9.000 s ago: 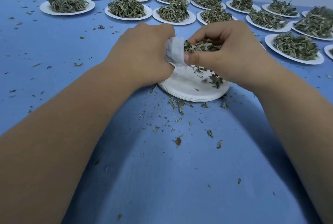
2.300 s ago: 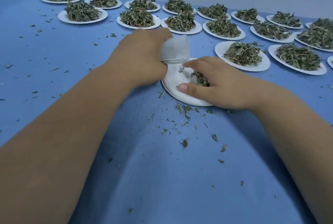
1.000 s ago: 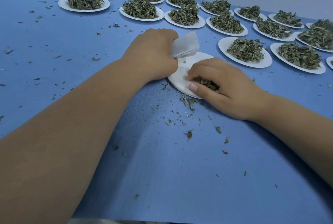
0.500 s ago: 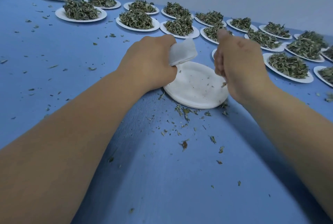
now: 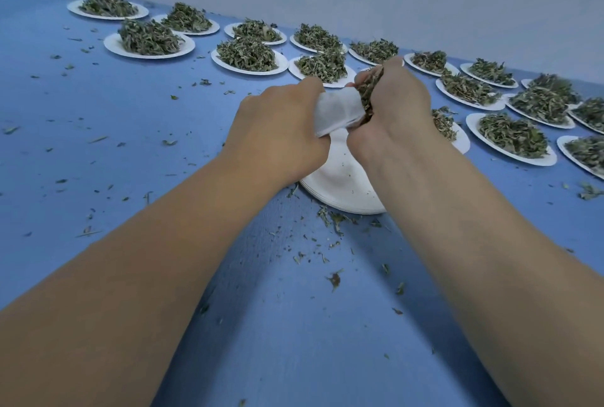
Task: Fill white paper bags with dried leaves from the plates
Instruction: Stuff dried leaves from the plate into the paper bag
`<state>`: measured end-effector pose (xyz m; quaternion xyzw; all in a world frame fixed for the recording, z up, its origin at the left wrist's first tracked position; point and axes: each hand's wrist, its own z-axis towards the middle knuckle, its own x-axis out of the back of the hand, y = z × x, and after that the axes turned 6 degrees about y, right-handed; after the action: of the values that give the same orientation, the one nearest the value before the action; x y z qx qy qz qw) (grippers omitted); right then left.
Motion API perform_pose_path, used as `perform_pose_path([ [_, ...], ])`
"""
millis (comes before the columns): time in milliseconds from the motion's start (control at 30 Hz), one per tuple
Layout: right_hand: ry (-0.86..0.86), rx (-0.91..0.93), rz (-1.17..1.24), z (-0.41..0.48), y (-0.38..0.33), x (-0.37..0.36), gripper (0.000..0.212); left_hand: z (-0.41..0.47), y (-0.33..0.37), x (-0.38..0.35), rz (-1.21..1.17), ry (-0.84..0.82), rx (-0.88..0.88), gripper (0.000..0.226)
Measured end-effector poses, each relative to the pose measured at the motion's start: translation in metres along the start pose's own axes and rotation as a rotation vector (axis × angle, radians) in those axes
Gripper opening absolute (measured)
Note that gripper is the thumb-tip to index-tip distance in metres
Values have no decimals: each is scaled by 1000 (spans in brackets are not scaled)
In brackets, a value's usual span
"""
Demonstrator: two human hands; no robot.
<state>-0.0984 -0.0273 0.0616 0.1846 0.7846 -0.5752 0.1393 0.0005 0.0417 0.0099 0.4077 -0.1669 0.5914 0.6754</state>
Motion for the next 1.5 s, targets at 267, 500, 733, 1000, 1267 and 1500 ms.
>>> perform_pose_path([
  [267, 22, -15, 1, -9, 16, 8, 30, 0, 1, -2, -54, 14, 79, 24],
  [500, -51, 1, 3, -16, 22, 12, 25, 0, 1, -1, -62, -19, 100, 31],
  [733, -128, 5, 83, -11, 19, 15, 18, 0, 2, -1, -96, -36, 87, 25],
  [1000, -179, 59, -165, -13, 14, 23, 19, -2, 5, -2, -127, -63, 17, 43],
  [1267, -363, 200, -793, -21, 9, 24, 60, 1, 8, -2, -64, -84, -50, 39],
  [1500, -442, 251, -827, -35, 4, 16, 68, -1, 15, -1, -52, -79, -99, 24],
])
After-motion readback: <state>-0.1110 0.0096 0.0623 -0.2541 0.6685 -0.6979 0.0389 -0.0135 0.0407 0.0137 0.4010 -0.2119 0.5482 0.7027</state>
